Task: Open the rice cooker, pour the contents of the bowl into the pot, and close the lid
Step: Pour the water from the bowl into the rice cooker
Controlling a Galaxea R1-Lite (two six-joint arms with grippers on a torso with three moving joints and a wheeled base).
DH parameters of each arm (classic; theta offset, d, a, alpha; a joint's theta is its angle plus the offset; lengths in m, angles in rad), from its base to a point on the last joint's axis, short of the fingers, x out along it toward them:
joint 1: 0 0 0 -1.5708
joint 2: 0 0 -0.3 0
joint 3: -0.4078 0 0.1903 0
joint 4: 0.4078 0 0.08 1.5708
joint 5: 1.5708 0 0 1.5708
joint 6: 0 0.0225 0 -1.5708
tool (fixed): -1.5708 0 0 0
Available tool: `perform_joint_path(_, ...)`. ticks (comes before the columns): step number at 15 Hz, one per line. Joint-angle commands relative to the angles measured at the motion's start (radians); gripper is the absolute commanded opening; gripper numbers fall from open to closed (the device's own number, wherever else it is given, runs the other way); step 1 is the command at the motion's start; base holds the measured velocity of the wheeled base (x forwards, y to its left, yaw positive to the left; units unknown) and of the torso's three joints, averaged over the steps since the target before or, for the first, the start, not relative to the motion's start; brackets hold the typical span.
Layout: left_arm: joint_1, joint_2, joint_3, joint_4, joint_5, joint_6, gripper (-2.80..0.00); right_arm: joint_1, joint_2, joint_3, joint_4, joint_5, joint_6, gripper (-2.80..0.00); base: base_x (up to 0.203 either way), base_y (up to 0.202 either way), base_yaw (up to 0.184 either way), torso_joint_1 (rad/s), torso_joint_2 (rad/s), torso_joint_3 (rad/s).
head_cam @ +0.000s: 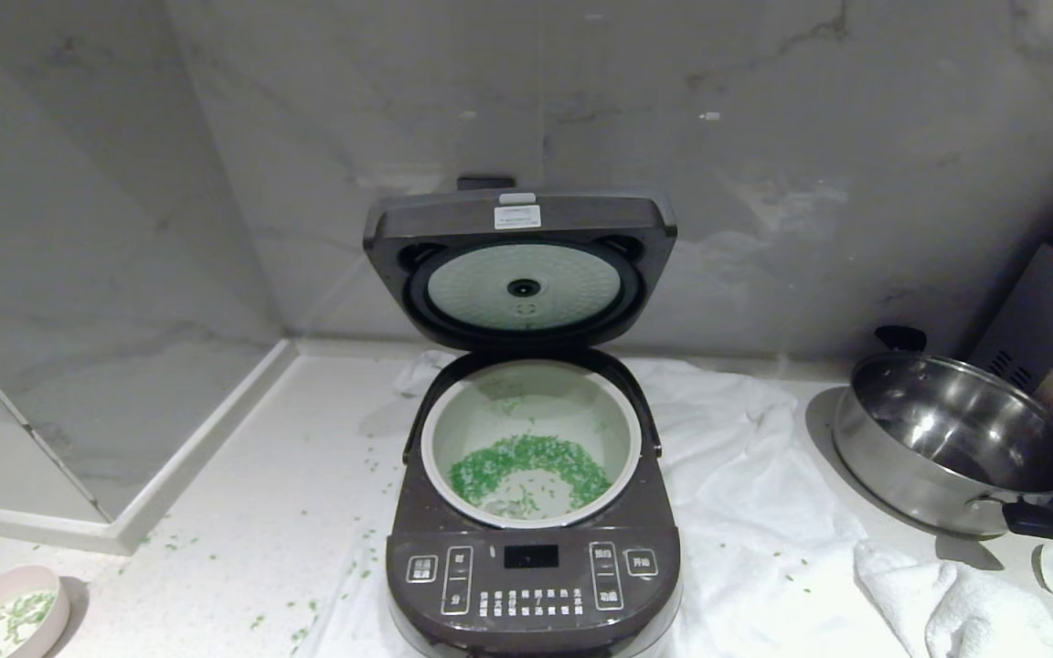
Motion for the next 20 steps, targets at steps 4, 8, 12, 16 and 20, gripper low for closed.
perform_joint_path(4,0.000,-0.003,0.000,0.002,0.000,0.000,-2.80,0.000,0.000,0.002,0.000,0.000,0.000,-2.80,0.000,0.000,0.000,0.000,0.00,0.000)
perform_joint_path(8,0.002,-0.003,0.000,0.000,0.002,-0.004,-2.80,0.000,0.000,0.002,0.000,0.000,0.000,-2.80,0.000,0.000,0.000,0.000,0.00,0.000)
perform_joint_path(12,0.005,-0.003,0.000,0.000,0.000,-0.012,-2.80,0.000,0.000,0.002,0.000,0.000,0.000,-2.80,0.000,0.000,0.000,0.000,0.00,0.000)
perform_joint_path(16,0.003,-0.003,0.000,0.000,0.000,-0.014,-2.80,0.000,0.000,0.002,0.000,0.000,0.000,-2.80,0.000,0.000,0.000,0.000,0.00,0.000)
perform_joint_path(20,0.005,-0.003,0.000,0.000,-0.004,-0.008,-2.80,0.000,0.000,0.002,0.000,0.000,0.000,-2.80,0.000,0.000,0.000,0.000,0.00,0.000)
